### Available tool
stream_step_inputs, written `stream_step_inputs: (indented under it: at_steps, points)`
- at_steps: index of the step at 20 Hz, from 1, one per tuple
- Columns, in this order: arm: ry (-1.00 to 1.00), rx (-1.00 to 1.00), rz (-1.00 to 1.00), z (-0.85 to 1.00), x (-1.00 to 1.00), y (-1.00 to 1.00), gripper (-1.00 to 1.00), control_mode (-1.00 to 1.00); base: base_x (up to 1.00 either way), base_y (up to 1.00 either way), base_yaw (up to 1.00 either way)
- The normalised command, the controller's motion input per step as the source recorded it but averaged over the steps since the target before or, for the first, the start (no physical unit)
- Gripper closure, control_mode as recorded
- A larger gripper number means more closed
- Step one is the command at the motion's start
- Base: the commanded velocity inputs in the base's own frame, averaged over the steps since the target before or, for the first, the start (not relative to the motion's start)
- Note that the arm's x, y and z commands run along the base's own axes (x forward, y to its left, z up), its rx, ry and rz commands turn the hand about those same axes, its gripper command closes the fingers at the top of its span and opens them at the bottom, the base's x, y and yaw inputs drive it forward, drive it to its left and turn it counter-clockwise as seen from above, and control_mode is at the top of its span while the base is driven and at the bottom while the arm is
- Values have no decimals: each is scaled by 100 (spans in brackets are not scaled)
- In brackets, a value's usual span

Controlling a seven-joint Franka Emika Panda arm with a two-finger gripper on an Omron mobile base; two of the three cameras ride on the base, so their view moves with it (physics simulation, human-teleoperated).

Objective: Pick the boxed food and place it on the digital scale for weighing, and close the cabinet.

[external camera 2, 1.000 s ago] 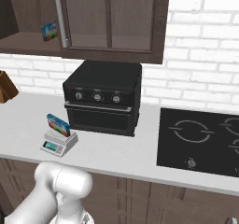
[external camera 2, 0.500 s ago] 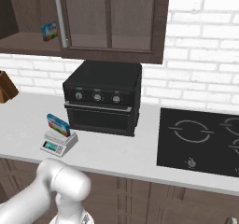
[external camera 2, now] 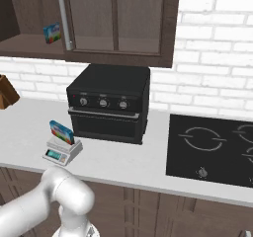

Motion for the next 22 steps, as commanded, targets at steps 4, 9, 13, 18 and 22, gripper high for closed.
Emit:
stream_step_inputs:
  at_steps: [4,9,13,18,22]
  points:
    - [0,4,-7,10,57,-67,-100,-100,0,0,0]
    - [7,13,-4,19,84,-98,-100,-100,0,0,0]
    - [7,21,0,26,82,-100,-100,-100,0,0,0]
    - [0,29,0,26,59,-100,-100,-100,0,0,0]
    - [0,32,4,25,74,-100,-100,-100,0,0,0]
